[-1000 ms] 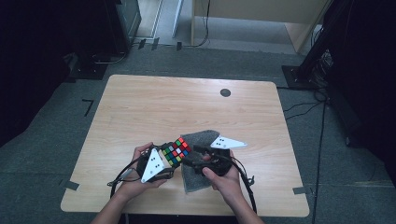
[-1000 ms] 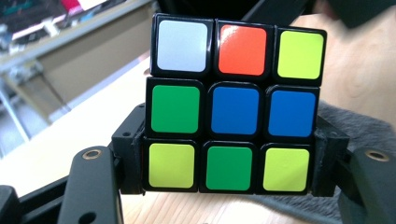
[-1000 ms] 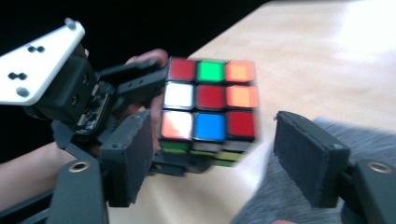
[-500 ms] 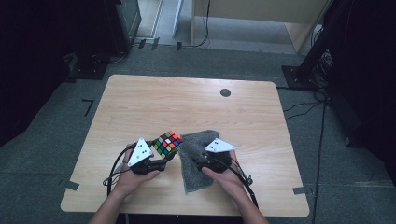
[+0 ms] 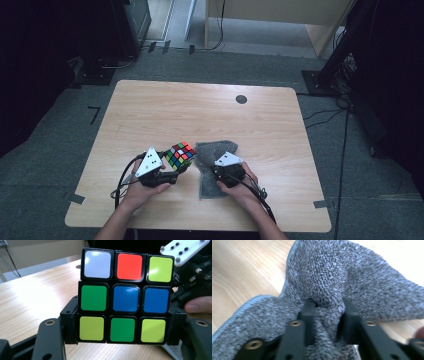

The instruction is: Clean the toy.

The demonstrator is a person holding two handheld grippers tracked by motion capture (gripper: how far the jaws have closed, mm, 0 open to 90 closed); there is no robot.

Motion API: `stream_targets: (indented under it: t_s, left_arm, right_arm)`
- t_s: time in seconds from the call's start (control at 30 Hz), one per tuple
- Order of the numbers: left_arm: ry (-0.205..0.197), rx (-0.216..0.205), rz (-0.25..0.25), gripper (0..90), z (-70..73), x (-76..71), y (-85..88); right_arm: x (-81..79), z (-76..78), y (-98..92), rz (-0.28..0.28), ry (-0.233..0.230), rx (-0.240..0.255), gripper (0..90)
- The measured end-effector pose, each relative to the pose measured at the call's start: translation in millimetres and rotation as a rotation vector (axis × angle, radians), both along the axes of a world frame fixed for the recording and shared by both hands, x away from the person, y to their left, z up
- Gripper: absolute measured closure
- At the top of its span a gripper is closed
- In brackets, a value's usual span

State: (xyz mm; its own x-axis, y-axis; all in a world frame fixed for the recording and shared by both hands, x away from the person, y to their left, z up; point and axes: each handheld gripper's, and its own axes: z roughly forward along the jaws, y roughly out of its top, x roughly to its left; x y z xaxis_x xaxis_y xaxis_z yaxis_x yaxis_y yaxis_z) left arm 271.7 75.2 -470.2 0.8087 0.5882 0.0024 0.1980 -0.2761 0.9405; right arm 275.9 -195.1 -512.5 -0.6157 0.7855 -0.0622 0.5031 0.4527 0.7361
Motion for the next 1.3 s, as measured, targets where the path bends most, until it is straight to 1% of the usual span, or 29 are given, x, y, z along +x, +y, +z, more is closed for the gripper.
stream_targets:
  t_s: [0.07,0.13,0.23,0.27,0.3,0.37,0.43,0.53,0.57,0.6,0.63,0.67,0.7,0.73,0.77,0.8,0.83,0.87,0.93,0.97,1.0,1.07,1.13,1.17,1.2,1.27,1.3]
  left_arm:
    - [0.000,0.004,0.000,33.2,0.0,-0.1,-0.2]
    - [0.003,0.012,0.001,33.2,-0.6,0.2,-0.6]
    - [0.008,0.035,-0.003,33.2,-2.6,0.4,-2.7]
    - [0.013,0.047,-0.006,33.2,-3.9,0.5,-4.3]
    - [0.014,0.058,-0.010,33.2,-4.9,0.3,-5.8]
    - [0.017,0.078,-0.023,33.2,-7.1,-0.8,-9.8]
    - [0.015,0.094,-0.043,33.2,-8.8,-2.6,-14.2]
    - [0.015,0.107,-0.079,33.3,-9.8,-6.4,-21.0]
    - [0.012,0.114,-0.086,33.3,-10.0,-7.6,-22.9]
    - [0.010,0.119,-0.093,33.2,-10.0,-8.7,-24.5]
    - [0.012,0.120,-0.098,33.3,-9.6,-9.9,-25.8]
    - [0.009,0.119,-0.102,33.2,-8.9,-10.9,-26.8]
    - [0.006,0.127,-0.103,33.3,-8.3,-11.9,-27.8]
    - [-0.003,0.145,-0.096,33.3,-8.5,-12.6,-29.1]
    - [-0.014,0.147,-0.107,33.4,-8.6,-13.8,-29.0]
    - [-0.019,0.130,-0.133,33.4,-7.7,-15.2,-28.1]
    - [-0.021,0.117,-0.148,33.4,-5.7,-16.4,-27.9]
    - [-0.025,0.120,-0.144,33.4,-3.3,-17.1,-29.0]
    - [-0.022,0.140,-0.128,33.4,-0.3,-16.7,-32.2]
    - [-0.016,0.160,-0.116,33.4,-0.5,-16.4,-34.0]
    - [-0.011,0.189,-0.104,33.4,-1.5,-16.2,-35.6]
    - [0.009,0.234,-0.083,33.4,-4.3,-15.1,-38.3]
    - [0.013,0.268,-0.067,33.5,-5.4,-14.9,-39.5]
    - [0.015,0.281,-0.064,33.4,-5.4,-15.0,-39.7]
    - [0.015,0.292,-0.063,33.5,-5.1,-15.3,-40.0]
    - [0.019,0.296,-0.064,33.5,-3.8,-15.7,-41.0]
    - [0.022,0.295,-0.064,33.5,-3.3,-15.5,-41.4]
  right_arm:
    - [-1.5,2.1,-2.8,-0.013,-0.015,0.019,77.0]
    - [-4.0,7.7,-4.8,-0.027,-0.038,0.051,78.1]
    - [-9.1,22.8,-10.4,-0.042,-0.092,0.128,78.8]
    - [-11.0,27.4,-11.8,-0.047,-0.103,0.157,78.8]
    - [-14.3,35.8,-14.8,-0.043,-0.131,0.207,78.8]
    - [-20.8,50.1,-18.3,-0.020,-0.167,0.294,78.7]
    - [-28.0,63.7,-18.6,0.023,-0.197,0.367,78.6]
    - [-38.0,77.9,-11.8,0.098,-0.216,0.428,78.5]
    - [-41.2,80.7,-8.4,0.122,-0.220,0.437,78.4]
    - [-43.9,82.5,-4.1,0.140,-0.220,0.432,78.2]
    - [-45.9,83.1,0.9,0.156,-0.218,0.413,78.1]
    - [-47.5,82.4,6.1,0.164,-0.217,0.376,77.9]
    - [-48.5,80.4,11.0,0.163,-0.226,0.328,77.6]
    - [-49.3,77.8,14.6,0.152,-0.241,0.289,77.4]
    - [-49.0,76.4,15.6,0.142,-0.246,0.273,77.1]
    - [-47.7,75.7,14.7,0.127,-0.240,0.266,76.9]
    - [-46.2,75.5,12.7,0.105,-0.238,0.256,76.8]
    - [-44.5,75.8,9.8,0.080,-0.241,0.245,76.9]
    - [-43.7,77.0,6.5,0.050,-0.254,0.215,76.9]
    - [-45.4,77.7,7.6,0.056,-0.269,0.200,76.9]
    - [-48.1,78.3,11.1,0.069,-0.283,0.178,76.8]
    - [-55.0,78.5,23.3,0.112,-0.324,0.098,76.7]
    - [-62.3,77.1,36.2,0.145,-0.355,0.026,76.8]
    - [-64.5,75.7,40.6,0.142,-0.375,-0.015,76.8]
    - [-64.4,74.9,42.2,0.141,-0.376,-0.028,76.8]
    - [-62.7,75.7,39.1,0.148,-0.347,-0.006,76.9]
    - [-62.6,76.5,37.7,0.152,-0.343,0.000,76.9]
